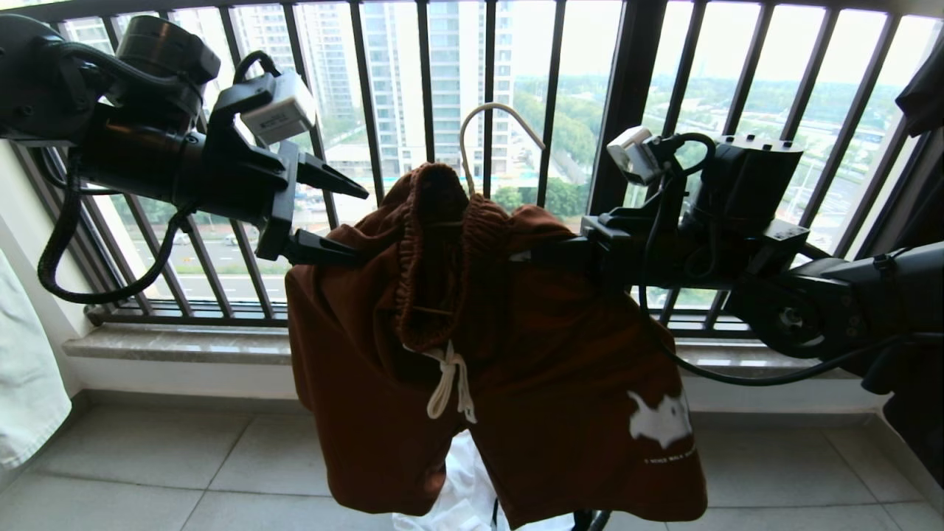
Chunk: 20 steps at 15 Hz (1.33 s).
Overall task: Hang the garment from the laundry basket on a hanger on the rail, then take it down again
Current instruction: Hang the clothes on the clothes rack
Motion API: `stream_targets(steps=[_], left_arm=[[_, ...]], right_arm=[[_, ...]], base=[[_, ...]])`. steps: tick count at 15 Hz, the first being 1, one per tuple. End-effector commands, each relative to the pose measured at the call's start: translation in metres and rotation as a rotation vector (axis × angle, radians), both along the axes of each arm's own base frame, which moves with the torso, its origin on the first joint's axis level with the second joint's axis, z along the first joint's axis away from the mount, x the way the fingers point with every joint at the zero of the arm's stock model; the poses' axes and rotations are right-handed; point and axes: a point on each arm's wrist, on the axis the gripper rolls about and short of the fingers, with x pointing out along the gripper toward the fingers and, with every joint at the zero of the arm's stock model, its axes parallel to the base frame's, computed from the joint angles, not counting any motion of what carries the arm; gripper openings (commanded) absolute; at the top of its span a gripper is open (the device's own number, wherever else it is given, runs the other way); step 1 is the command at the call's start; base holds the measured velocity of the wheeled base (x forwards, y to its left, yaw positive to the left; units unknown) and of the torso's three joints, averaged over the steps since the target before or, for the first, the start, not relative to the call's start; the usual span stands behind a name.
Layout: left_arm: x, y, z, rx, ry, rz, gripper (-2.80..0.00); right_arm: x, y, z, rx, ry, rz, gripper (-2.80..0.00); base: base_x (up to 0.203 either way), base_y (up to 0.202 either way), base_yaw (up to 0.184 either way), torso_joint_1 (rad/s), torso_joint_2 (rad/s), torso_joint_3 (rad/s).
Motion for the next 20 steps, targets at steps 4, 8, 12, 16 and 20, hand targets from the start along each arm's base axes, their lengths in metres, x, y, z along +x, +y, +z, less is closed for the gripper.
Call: stream_targets(steps=[4, 8, 12, 16, 20], left_arm=[[0.019, -0.02, -0.025, 0.005, 0.076, -0.06, 0.0], [0.02, -0.023, -0.026, 0.001, 0.081, -0.061, 0.0], [0.017, -0.025, -0.025, 0.001, 0.085, -0.069, -2.8], [0.016, -0.03, -0.032, 0.007, 0.126, -0.082, -2.8], [0.014, -0.031, -0.029, 0.004, 0.123, -0.08, -2.8]], right_arm=[[-0.001, 0.0, 0.001, 0.002, -0.004, 0.006, -2.8], [-0.002, -0.001, 0.002, 0.003, -0.009, 0.006, -2.8], [-0.002, -0.001, 0.002, 0.003, -0.01, 0.006, -2.8], [-0.001, 0.0, 0.002, 0.003, -0.008, 0.004, -2.8], [0.0, 0.0, 0.001, 0.003, -0.008, 0.004, -2.8]], base=[[0.0, 0.0, 0.0, 0.0, 0.0, 0.0], [0.0, 0.0, 0.0, 0.0, 0.0, 0.0], [0.0, 0.0, 0.0, 0.0, 0.0, 0.0], [0.0, 0.0, 0.0, 0.0, 0.0, 0.0], [0.0, 0.0, 0.0, 0.0, 0.0, 0.0]])
